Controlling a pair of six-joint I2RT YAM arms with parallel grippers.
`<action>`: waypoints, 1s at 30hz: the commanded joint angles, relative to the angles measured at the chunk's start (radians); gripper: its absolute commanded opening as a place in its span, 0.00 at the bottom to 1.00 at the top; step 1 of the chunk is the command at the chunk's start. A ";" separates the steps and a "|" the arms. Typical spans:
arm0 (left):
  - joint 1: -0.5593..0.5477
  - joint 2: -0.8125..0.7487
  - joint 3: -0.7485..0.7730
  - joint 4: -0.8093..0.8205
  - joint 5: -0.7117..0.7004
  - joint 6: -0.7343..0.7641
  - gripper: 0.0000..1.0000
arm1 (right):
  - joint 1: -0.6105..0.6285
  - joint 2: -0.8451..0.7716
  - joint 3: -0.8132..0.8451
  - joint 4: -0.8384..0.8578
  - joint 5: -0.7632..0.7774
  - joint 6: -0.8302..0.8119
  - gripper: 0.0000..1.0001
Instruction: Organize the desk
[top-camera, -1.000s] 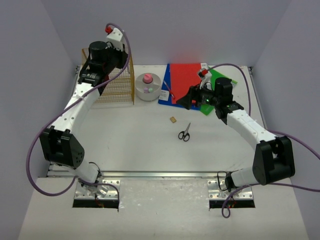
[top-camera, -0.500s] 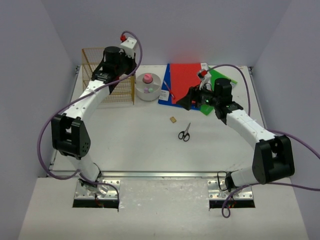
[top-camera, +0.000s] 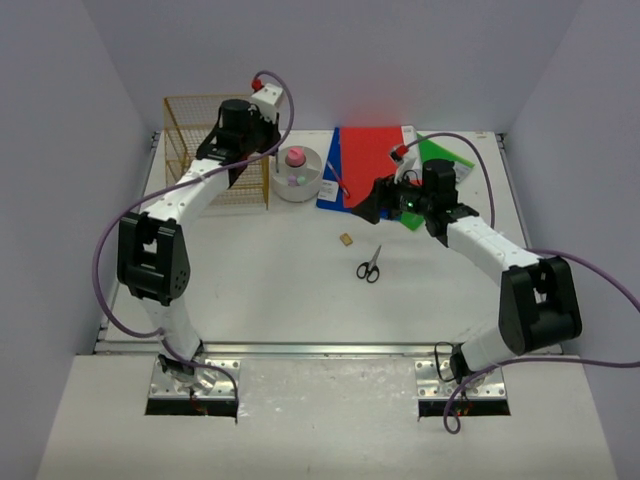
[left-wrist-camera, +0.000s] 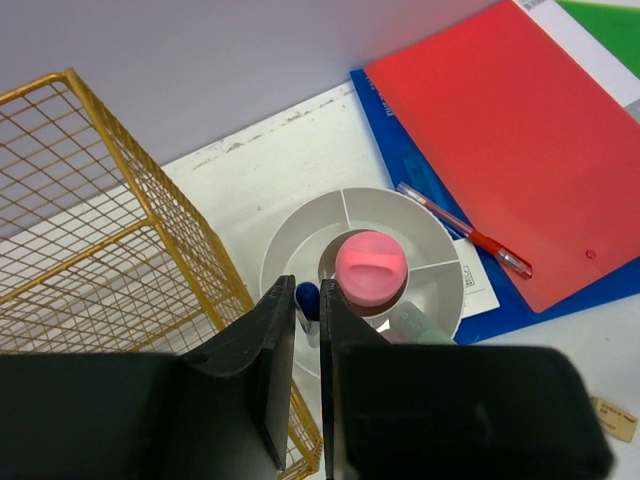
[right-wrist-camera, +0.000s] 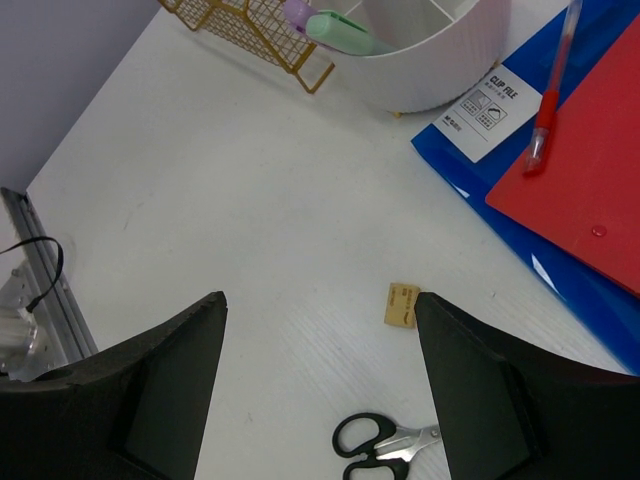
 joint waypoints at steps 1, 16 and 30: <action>-0.010 0.017 -0.025 0.127 0.030 -0.006 0.00 | -0.006 0.012 0.041 0.022 0.025 -0.025 0.77; -0.011 -0.123 -0.431 0.547 0.129 0.025 0.03 | -0.007 0.100 0.186 -0.107 0.141 -0.027 0.72; -0.015 -0.197 -0.546 0.629 0.064 0.099 0.59 | -0.006 0.284 0.407 -0.219 0.227 -0.019 0.67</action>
